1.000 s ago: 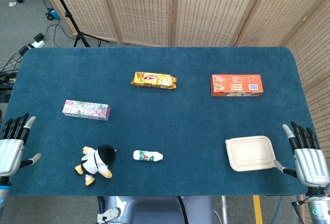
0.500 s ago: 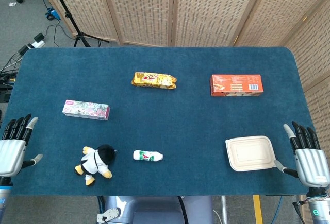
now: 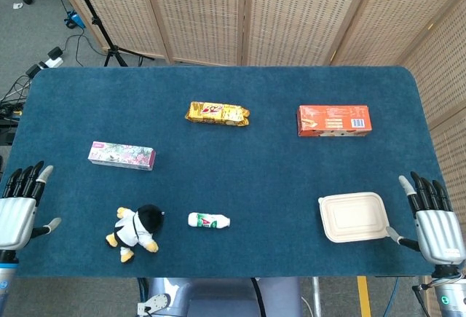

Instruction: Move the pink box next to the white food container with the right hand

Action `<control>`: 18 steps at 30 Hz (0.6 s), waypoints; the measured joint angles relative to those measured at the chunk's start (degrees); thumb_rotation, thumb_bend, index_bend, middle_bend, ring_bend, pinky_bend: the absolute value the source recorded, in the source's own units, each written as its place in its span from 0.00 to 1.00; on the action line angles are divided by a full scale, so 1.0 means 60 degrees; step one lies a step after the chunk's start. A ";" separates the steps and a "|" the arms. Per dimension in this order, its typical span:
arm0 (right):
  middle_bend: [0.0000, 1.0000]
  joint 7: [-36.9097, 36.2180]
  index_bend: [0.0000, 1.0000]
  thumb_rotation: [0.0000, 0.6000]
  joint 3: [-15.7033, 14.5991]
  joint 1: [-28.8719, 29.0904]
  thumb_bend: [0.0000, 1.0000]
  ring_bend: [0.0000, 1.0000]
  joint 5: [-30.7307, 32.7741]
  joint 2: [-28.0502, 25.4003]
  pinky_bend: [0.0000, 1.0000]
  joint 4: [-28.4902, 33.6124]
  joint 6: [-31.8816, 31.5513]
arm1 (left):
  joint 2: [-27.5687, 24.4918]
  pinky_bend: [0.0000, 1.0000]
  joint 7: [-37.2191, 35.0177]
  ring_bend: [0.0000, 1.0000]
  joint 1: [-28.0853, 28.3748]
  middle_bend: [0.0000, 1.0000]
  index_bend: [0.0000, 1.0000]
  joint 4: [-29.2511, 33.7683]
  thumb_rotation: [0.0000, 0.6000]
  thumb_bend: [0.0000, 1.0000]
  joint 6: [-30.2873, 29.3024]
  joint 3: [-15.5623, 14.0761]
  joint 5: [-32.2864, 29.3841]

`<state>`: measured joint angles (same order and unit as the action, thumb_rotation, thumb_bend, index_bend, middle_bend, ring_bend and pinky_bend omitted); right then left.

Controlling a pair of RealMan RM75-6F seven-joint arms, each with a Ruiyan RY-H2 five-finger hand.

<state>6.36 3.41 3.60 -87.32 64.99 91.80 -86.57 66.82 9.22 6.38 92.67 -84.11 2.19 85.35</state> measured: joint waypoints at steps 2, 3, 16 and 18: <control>0.00 0.0006 0.02 1.00 0.0001 0.0007 0.21 0.00 0.0007 0.0007 0.00 -0.0003 0.0018 | 0.0005 0.00 -0.0039 0.00 0.0010 0.00 0.00 0.0012 1.00 0.00 0.0039 -0.0001 -0.0017; 0.00 0.0007 0.02 1.00 0.0001 0.0009 0.21 0.00 0.0008 0.0008 0.00 -0.0003 0.0020 | 0.0007 0.00 -0.0067 0.00 0.0018 0.00 0.00 0.0019 1.00 0.00 0.0077 -0.0003 -0.0038; 0.00 0.0166 0.02 1.00 -0.0006 0.0072 0.21 0.00 0.0051 0.0102 0.00 -0.0039 0.0158 | -0.0425 0.00 -0.2027 0.00 0.0287 0.00 0.00 0.0703 1.00 0.00 0.1118 0.0245 -0.0867; 0.00 0.0217 0.02 1.00 -0.0011 0.0082 0.21 0.00 0.0046 0.0123 0.00 -0.0037 0.0170 | -0.0641 0.00 -0.2821 0.00 0.0410 0.00 0.00 0.0862 1.00 0.00 0.1514 0.0347 -0.1063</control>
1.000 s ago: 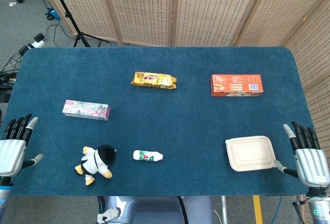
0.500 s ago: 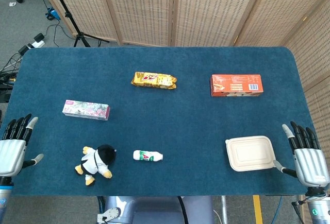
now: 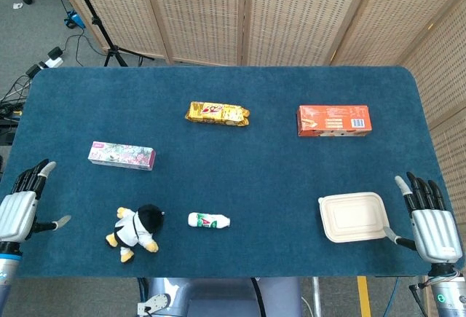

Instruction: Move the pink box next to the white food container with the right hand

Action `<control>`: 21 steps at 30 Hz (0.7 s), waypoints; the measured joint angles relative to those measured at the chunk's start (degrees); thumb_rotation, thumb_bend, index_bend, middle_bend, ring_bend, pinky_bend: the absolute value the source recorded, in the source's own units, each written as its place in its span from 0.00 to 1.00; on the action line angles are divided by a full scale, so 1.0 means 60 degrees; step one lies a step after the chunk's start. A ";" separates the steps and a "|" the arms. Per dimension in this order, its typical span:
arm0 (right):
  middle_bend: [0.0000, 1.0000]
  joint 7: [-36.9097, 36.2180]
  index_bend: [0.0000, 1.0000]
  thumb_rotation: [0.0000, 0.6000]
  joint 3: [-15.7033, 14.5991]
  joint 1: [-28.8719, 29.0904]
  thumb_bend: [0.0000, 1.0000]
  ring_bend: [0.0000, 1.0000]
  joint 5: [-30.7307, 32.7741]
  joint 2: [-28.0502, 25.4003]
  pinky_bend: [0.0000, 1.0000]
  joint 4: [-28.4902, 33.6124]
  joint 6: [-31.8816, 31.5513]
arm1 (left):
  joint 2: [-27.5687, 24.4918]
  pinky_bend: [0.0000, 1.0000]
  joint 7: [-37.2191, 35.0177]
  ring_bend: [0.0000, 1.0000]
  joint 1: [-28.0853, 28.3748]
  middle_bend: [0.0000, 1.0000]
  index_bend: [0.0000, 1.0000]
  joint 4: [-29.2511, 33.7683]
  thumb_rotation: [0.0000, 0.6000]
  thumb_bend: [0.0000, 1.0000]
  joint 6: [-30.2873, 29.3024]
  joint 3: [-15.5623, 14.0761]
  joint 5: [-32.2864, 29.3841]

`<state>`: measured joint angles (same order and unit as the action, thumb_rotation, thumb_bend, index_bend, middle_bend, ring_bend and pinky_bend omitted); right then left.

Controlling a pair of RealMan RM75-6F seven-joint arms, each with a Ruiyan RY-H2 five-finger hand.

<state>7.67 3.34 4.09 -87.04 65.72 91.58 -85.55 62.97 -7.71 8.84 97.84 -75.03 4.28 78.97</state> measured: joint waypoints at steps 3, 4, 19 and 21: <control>0.00 0.0058 0.02 1.00 -0.0007 0.0008 0.21 0.00 -0.0004 0.0028 0.00 0.0001 0.0009 | -0.0379 0.00 -0.1248 0.00 0.0252 0.00 0.00 0.0132 1.00 0.00 0.0768 0.0168 -0.0299; 0.00 0.0061 0.02 1.00 -0.0007 0.0009 0.21 0.00 -0.0004 0.0030 0.00 0.0000 0.0010 | -0.0492 0.00 -0.1571 0.00 0.0342 0.00 0.00 0.0149 1.00 0.00 0.1032 0.0223 -0.0403; 0.00 0.0134 0.02 1.00 -0.0003 0.0022 0.21 0.00 -0.0040 0.0114 0.00 -0.0074 -0.0030 | -0.1517 0.00 -0.6586 0.00 0.1437 0.00 0.00 -0.0168 1.00 0.00 0.4779 0.1191 -0.1997; 0.00 0.0156 0.02 1.00 -0.0011 0.0027 0.21 0.00 -0.0044 0.0126 0.00 -0.0080 -0.0018 | -0.1552 0.00 -0.6997 0.00 0.1582 0.00 0.00 -0.0426 1.00 0.00 0.5226 0.1297 -0.2188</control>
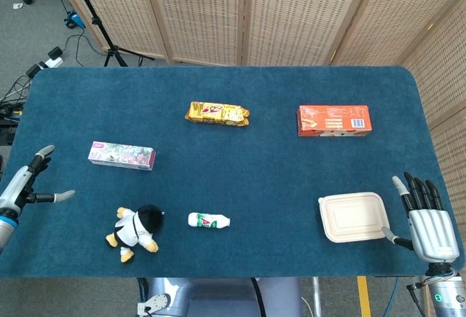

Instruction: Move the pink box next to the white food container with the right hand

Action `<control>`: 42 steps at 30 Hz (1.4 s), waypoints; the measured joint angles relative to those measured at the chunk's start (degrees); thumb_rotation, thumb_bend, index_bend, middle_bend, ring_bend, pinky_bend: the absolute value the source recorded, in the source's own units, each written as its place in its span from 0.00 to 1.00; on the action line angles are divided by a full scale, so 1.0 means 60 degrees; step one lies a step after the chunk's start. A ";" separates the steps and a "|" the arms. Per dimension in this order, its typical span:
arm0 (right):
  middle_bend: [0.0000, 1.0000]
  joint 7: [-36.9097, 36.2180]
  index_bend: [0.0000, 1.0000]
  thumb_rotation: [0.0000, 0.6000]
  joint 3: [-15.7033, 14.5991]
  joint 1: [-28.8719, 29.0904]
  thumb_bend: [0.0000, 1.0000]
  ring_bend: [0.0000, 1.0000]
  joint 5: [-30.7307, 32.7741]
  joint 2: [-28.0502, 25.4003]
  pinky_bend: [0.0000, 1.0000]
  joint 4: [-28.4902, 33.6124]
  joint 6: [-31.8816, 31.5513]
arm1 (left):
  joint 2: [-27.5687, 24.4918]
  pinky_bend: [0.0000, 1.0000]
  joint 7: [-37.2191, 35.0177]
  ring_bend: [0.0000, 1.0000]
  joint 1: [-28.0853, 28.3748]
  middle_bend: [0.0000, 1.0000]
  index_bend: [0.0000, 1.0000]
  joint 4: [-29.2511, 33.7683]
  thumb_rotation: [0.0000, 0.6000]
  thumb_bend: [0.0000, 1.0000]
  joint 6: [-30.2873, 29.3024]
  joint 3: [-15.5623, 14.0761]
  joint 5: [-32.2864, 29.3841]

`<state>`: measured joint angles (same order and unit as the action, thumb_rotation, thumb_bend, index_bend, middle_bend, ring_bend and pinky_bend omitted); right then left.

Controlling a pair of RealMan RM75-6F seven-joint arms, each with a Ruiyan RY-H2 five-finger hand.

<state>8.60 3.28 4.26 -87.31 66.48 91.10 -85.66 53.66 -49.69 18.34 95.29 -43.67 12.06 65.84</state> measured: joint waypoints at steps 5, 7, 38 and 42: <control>0.00 0.0103 0.02 1.00 -0.0018 0.0024 0.21 0.00 -0.0005 0.0045 0.00 -0.0009 0.0051 | -0.0035 0.00 -0.0768 0.00 0.0280 0.00 0.00 -0.0566 1.00 0.00 0.0924 0.0198 -0.0226; 0.00 0.0129 0.02 1.00 -0.0024 0.0031 0.21 0.00 -0.0002 0.0059 0.00 -0.0009 0.0067 | -0.0010 0.00 -0.0957 0.00 0.0387 0.00 0.00 -0.0787 1.00 0.00 0.1211 0.0268 -0.0295; 0.00 0.0369 0.02 1.00 -0.0136 0.0139 0.21 0.00 0.0022 0.0166 0.00 0.0013 0.0357 | 0.1527 0.00 -0.0336 0.00 0.1288 0.00 0.00 -0.2453 1.00 0.00 0.2775 0.0543 -0.1152; 0.00 0.0419 0.02 1.00 -0.0139 0.0147 0.21 0.00 0.0023 0.0189 0.00 0.0011 0.0362 | 0.1752 0.00 -0.0126 0.00 0.1507 0.00 0.00 -0.2678 1.00 0.00 0.3045 0.0580 -0.1332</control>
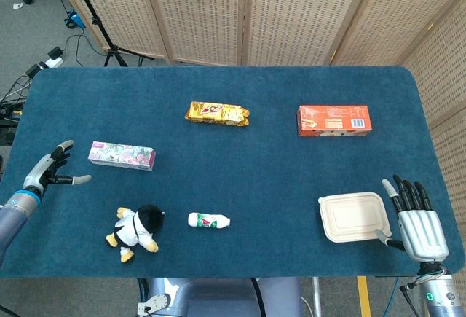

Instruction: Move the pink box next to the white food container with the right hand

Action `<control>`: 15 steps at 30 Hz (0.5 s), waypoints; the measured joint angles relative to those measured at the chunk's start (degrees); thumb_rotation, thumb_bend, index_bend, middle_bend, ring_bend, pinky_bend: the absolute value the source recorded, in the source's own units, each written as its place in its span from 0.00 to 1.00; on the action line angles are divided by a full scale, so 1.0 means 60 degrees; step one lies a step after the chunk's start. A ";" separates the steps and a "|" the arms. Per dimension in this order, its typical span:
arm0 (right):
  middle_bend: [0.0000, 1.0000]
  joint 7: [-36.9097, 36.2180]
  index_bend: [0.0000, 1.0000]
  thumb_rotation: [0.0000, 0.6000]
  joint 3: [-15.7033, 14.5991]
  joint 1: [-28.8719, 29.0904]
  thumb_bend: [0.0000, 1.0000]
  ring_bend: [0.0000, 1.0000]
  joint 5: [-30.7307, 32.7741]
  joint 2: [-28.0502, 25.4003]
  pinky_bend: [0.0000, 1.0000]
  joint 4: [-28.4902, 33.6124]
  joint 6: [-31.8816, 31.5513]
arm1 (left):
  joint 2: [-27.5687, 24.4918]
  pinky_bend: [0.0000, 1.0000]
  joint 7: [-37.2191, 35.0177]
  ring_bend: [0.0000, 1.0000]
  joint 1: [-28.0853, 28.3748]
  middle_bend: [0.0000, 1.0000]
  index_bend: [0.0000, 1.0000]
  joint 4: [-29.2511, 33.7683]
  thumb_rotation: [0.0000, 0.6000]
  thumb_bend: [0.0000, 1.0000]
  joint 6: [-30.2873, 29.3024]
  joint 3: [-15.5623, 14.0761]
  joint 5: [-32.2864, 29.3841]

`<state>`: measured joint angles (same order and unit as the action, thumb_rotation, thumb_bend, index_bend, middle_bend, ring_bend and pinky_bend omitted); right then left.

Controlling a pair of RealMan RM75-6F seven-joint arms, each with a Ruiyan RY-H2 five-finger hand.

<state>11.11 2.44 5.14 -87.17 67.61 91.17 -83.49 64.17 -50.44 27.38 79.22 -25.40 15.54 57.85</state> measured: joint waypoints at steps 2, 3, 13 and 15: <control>0.00 0.0003 0.02 1.00 0.0003 0.0004 0.21 0.00 0.0016 0.0006 0.00 -0.0012 0.0013 | 0.0075 0.00 0.0079 0.00 0.0070 0.00 0.00 -0.0047 1.00 0.00 0.0086 0.0017 -0.0090; 0.00 0.0003 0.02 1.00 0.0003 0.0008 0.21 0.00 0.0023 0.0010 0.00 -0.0020 0.0023 | 0.0121 0.00 0.0133 0.00 0.0111 0.00 0.00 -0.0085 1.00 0.00 0.0129 0.0024 -0.0134; 0.00 0.0034 0.02 1.00 0.0037 0.0062 0.21 0.00 0.0143 0.0098 0.00 -0.0138 0.0135 | 0.0429 0.00 0.0688 0.00 0.0368 0.00 0.00 -0.0438 1.00 0.00 0.0265 0.0046 -0.0664; 0.00 0.0057 0.02 1.00 0.0030 0.0069 0.21 0.00 0.0158 0.0111 0.00 -0.0143 0.0164 | 0.0488 0.00 0.0821 0.00 0.0408 0.00 0.00 -0.0539 1.00 0.00 0.0283 0.0031 -0.0756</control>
<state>11.46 2.62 5.56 -86.23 68.28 90.31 -82.51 67.10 -45.52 29.83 75.98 -23.70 15.73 53.31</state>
